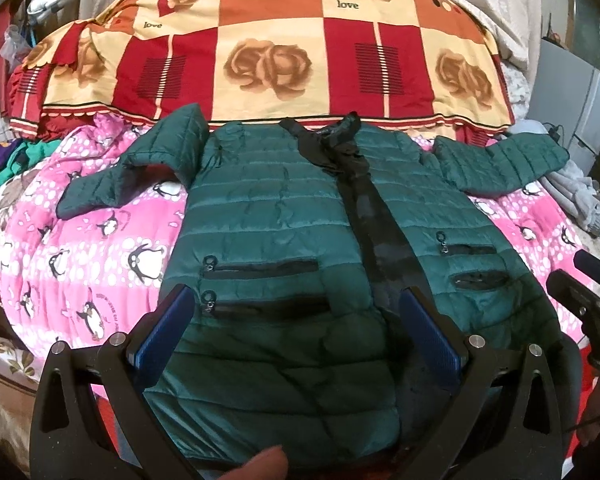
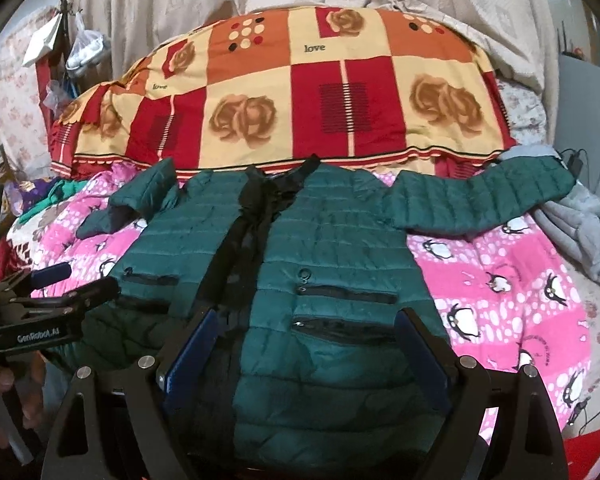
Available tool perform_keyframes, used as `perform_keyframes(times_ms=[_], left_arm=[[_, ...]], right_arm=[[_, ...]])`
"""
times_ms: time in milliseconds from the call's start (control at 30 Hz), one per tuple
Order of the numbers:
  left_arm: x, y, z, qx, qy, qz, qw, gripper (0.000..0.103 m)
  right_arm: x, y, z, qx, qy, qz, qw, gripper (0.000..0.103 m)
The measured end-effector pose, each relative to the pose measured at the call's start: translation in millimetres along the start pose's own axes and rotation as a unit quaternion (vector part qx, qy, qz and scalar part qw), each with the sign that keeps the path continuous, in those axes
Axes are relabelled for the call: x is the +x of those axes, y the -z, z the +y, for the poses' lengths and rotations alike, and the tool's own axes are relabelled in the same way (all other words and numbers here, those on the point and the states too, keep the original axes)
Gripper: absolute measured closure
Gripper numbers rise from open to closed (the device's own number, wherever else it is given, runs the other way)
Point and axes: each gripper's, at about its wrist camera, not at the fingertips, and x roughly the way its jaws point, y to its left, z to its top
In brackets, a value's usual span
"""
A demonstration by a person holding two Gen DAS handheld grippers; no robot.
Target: Fold large clothes
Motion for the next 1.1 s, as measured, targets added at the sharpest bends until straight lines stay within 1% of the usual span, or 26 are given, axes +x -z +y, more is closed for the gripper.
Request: perform_keyframes(times_ms=[100,200,300,367,467,533,700,733,767,800,833,900,933,1000,1100], left_arm=[[-0.3,1.3,0.0,-0.002,0.012,-0.001,0.9999,0.000],[0.2,2.7,0.2,0.000,0.007,-0.001,1.0000,0.000],[1.8,4.3,3.1,-0.006,0.014,0.005,0.9999,0.000],[5.3,4.0,5.5,-0.014,0.027,0.016,0.9994,0.000],[8.3,2.0,9.6,-0.041,0.060,0.035,0.9967,0.000],[6.6,-0.8,9.4,-0.044,0.058,0.037,0.9966,0.000],[-11.3,-5.0,11.8,-0.034,0.059,0.000,0.9977,0.000],[-15.1,-5.1,13.1,-0.031,0.065,-0.010,0.9973,0.000],[-22.3,-4.0,14.3,-0.029,0.080,-0.035,0.9957,0.000],[-26.6,-4.7,16.4,-0.029,0.088,-0.051,0.9943,0.000],[-31.0,-4.1,17.3,-0.029,0.099,-0.061,0.9928,0.000],[-35.3,-4.8,19.2,-0.029,0.128,-0.060,0.9895,0.000],[-37.5,-5.5,18.5,-0.026,0.136,-0.061,0.9885,0.000],[-42.4,-6.4,14.5,-0.012,0.131,-0.064,0.9893,0.000],[-45.1,-7.2,12.5,-0.008,0.122,-0.068,0.9903,0.000]], right_arm=[[1.5,0.8,-6.6,0.016,0.009,0.008,1.000,0.015],[0.8,1.0,-10.5,0.025,0.003,0.009,1.000,0.015],[0.0,0.5,-11.2,0.026,0.009,0.009,1.000,0.015],[1.0,-0.1,-10.3,0.028,0.002,0.012,1.000,0.015],[2.0,-0.8,-9.4,0.026,-0.006,0.006,1.000,0.015],[7.6,-2.1,-8.4,0.028,-0.011,0.007,1.000,0.015],[23.8,-9.1,-2.3,0.038,-0.018,0.016,0.999,0.015],[23.8,-9.8,-0.5,0.038,-0.018,0.015,0.999,0.015],[23.1,-11.3,2.4,0.038,-0.019,0.013,0.999,0.015],[21.7,-12.3,4.2,0.039,-0.022,0.011,0.999,0.015],[19.2,-13.3,7.0,0.039,-0.027,0.007,0.999,0.015],[14.1,-13.4,13.4,0.029,-0.030,0.001,0.999,0.015],[11.7,-13.5,16.5,0.023,-0.029,-0.001,0.999,0.015],[7.9,-13.6,19.6,0.013,-0.026,-0.005,1.000,0.015],[5.1,-13.9,16.8,0.017,-0.026,-0.006,1.000,0.015]])
